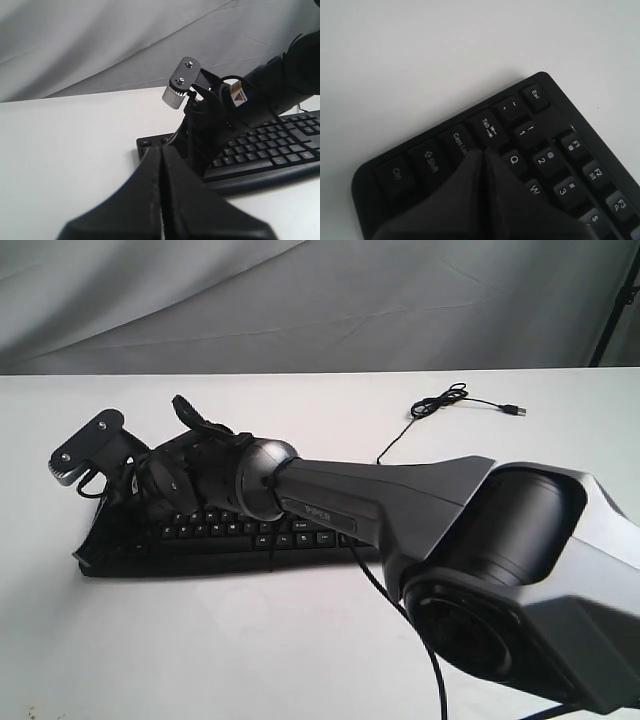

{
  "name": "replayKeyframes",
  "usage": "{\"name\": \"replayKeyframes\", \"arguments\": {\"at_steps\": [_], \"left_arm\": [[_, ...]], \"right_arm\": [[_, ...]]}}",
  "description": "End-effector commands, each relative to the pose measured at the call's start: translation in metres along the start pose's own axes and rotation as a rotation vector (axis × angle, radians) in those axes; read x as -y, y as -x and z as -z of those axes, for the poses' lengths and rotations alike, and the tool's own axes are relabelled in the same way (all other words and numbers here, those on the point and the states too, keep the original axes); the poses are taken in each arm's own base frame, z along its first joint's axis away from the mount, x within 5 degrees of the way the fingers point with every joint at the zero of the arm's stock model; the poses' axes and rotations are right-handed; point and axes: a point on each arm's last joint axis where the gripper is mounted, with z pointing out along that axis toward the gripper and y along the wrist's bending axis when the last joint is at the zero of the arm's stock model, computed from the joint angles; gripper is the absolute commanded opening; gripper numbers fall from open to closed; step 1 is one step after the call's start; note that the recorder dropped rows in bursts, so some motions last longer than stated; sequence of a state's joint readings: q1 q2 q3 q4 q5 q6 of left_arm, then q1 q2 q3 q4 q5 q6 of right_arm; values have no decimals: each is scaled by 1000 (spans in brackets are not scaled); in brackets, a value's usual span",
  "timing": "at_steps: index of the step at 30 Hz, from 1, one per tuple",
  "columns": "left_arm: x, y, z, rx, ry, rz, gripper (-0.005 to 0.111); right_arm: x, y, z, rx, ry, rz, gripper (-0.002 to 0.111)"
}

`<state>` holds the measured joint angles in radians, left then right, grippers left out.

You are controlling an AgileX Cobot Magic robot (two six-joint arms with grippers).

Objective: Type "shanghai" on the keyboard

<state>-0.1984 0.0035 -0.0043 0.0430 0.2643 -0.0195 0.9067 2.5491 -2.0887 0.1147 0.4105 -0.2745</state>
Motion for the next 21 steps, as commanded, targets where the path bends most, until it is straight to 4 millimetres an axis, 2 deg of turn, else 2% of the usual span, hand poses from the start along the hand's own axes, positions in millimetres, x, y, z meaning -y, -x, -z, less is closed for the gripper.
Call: {"name": "replayKeyframes", "arguments": {"at_steps": [1,18,21], "left_arm": [[0,-1,0,4,-4,1,0],[0,-1,0,4,-4,1,0],[0,-1,0,4,-4,1,0]], "right_arm": [[0,1,-1,16,-1,4,0],[11,-2,-1,5,-14,-5,0],[10,-8,-7,-11,-10,-6,0]]}}
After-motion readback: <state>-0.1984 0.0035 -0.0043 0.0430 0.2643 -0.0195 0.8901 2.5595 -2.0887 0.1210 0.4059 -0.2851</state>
